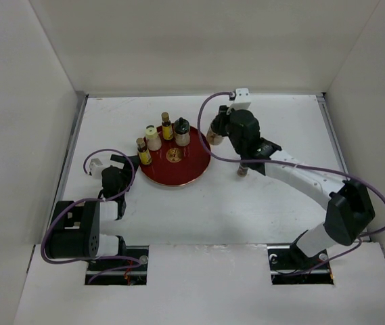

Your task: Organize the condiment bottles

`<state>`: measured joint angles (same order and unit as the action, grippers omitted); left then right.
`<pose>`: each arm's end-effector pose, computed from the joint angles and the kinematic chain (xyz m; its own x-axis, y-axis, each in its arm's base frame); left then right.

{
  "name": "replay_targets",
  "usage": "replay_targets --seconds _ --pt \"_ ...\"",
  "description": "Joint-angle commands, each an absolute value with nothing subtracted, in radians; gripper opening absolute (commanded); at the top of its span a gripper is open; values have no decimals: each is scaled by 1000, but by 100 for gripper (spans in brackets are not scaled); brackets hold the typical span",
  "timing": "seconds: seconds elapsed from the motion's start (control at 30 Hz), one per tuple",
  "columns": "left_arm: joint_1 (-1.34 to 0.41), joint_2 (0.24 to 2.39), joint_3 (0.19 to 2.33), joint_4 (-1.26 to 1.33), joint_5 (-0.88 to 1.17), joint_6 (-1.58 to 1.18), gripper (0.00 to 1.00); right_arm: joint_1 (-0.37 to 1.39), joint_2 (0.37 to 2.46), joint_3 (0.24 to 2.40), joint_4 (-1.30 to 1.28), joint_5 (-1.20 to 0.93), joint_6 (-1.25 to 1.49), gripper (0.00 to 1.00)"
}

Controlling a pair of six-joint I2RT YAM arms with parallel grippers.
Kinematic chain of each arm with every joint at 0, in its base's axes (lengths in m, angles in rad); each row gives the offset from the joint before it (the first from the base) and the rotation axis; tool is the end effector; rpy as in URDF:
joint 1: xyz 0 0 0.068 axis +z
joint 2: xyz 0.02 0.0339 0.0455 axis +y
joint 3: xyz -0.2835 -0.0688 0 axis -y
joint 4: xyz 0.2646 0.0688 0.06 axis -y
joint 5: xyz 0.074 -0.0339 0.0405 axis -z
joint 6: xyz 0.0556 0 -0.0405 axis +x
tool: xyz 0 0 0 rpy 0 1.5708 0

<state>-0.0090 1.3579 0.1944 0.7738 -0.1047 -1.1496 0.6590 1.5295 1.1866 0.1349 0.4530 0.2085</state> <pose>0.2396 0.0037 0.1223 -0.0753 -0.9070 -0.4144 -0.3826 0.4101 -0.8279 0.3303 0.2251 0.3387 -0.2036 0.0777 -0.9760 -0.1736 0.9782 0.1141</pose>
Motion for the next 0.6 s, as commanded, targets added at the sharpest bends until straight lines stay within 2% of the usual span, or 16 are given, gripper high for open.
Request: replay_targets --seconds 0.0,0.27,0.57 --pt "-4 1327 196 807 -113 -1149 100 737 1519 1190 199 456 239 24" --pt "24 1282 170 807 -130 -1150 100 892 1753 1380 245 397 242 25" --pt "41 1273 161 807 -127 -1155 100 935 1989 1583 265 385 218 24"
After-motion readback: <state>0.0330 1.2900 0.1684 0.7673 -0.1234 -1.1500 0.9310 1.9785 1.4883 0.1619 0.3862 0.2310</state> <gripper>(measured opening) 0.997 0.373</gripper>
